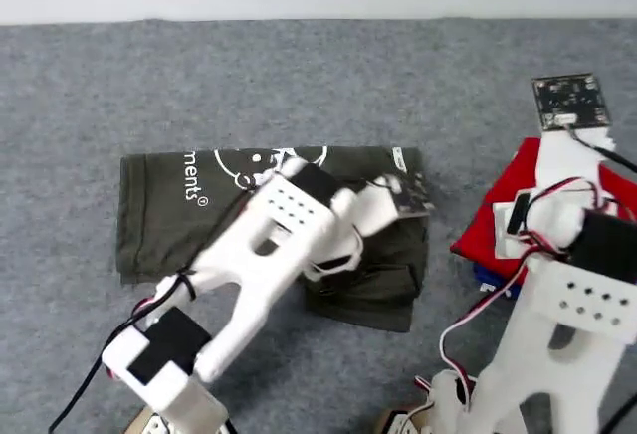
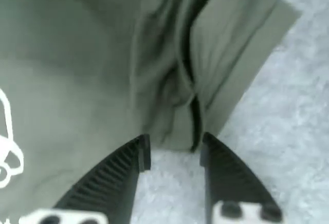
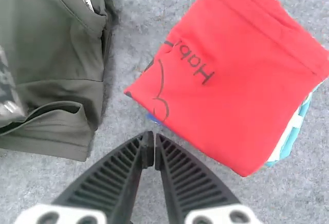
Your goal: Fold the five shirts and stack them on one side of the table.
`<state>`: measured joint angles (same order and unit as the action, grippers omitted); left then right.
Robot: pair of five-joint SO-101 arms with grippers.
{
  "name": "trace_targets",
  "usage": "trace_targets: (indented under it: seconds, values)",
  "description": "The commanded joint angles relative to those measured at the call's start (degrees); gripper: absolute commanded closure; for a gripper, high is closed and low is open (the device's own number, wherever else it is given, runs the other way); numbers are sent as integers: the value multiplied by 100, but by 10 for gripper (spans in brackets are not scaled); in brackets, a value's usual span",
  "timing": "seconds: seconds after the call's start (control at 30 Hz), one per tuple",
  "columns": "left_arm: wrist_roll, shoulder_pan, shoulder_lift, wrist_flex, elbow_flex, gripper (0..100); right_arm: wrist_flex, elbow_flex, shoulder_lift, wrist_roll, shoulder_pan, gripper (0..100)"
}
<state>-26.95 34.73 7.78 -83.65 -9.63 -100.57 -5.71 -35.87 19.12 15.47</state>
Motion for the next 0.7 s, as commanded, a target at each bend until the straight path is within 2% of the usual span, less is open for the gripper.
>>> trace_targets:
  seconds: [0.0, 0.27, 0.5, 0.67]
  values:
    - [158, 193, -229, 475, 4, 817, -224, -62, -321, -44, 75, 989]
    - [352, 202, 97, 976, 101, 798, -215, -607, -927, -44, 66, 989]
    - [554, 220, 1125, 677, 1015, 800, -215, -791, -1042, -53, 66, 989]
    - [554, 492, 1442, 413, 1385, 812, -215, -791, -1077, -53, 66, 989]
